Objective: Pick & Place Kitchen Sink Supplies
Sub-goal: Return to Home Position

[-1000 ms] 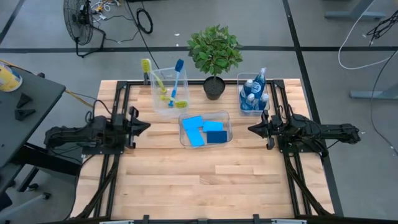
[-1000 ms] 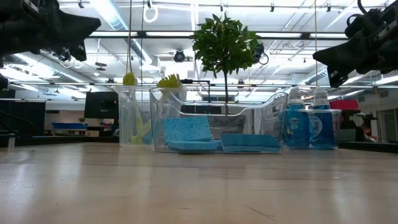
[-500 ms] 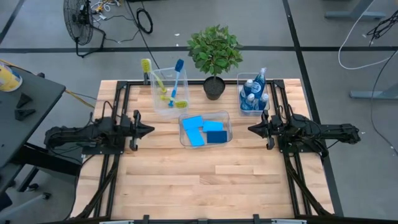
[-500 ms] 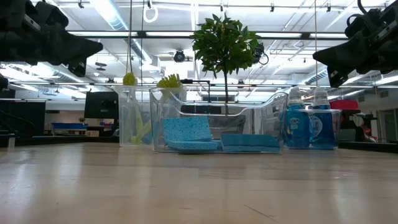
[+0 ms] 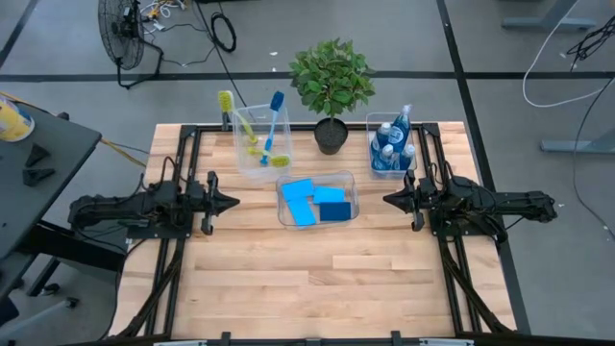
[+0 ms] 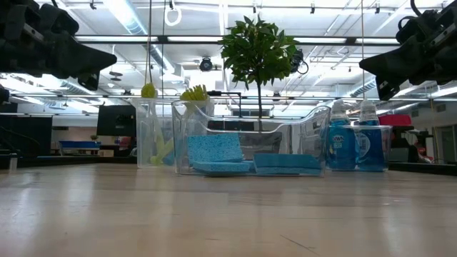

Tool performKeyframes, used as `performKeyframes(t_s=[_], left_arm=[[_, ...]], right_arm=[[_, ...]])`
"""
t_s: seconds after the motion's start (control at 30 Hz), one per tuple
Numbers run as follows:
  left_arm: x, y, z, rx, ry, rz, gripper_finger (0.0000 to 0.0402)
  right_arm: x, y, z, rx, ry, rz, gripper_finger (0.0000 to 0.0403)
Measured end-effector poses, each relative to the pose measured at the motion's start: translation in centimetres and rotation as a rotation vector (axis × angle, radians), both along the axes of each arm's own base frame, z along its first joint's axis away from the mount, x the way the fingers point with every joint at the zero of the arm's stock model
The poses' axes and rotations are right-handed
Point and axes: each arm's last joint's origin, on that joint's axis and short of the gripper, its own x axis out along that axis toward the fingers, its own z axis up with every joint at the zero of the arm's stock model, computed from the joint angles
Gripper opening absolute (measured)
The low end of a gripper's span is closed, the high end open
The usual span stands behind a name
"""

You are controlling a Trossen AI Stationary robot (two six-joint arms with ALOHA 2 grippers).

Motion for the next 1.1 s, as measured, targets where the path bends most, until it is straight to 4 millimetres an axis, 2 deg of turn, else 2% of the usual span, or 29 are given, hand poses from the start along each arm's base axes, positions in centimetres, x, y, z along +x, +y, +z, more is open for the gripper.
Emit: performKeyframes(t_s=[1.1], left_arm=[[0.01,0.00,0.29,0.001,-0.031,-0.002,0.0014]], right_arm=[[0.00,0.00,0.00,0.000,0.000,0.000,0.0009]])
